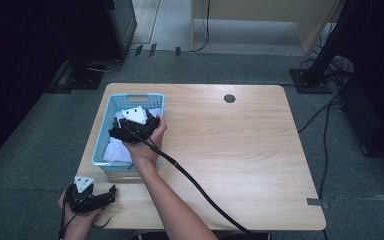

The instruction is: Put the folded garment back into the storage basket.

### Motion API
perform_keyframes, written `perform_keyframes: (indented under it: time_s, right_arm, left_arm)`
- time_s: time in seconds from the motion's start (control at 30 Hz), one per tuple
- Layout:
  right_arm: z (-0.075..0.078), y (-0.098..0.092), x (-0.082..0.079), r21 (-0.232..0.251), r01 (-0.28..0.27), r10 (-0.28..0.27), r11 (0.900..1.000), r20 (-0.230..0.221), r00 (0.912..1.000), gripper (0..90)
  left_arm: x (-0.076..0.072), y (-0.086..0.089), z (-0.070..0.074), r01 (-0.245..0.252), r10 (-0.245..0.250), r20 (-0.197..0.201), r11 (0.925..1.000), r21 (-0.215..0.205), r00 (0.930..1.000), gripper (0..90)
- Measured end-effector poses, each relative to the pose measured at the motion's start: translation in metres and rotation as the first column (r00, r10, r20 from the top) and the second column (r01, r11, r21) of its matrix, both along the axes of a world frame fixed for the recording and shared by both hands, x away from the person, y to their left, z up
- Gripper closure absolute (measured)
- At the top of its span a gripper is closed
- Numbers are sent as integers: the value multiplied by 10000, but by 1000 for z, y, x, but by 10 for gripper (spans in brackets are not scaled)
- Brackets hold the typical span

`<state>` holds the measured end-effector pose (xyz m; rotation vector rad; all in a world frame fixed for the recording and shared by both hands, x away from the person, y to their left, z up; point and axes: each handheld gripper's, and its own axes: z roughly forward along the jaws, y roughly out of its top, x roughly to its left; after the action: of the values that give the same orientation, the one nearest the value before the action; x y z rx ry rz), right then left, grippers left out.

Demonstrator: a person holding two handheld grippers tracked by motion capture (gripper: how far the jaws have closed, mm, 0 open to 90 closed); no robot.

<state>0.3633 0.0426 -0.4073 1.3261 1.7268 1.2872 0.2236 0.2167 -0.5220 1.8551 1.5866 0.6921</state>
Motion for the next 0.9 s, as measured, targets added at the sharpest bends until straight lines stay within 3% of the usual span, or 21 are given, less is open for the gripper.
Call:
perform_keyframes:
  time_s: [0.9]
  right_arm:
    - [9, -47, 0, 24, 635, -636, 9980, 307, 9975, 40]
  left_arm:
    - [0, 0, 0, 0, 0, -14, 10000, -4, 10000, 0]
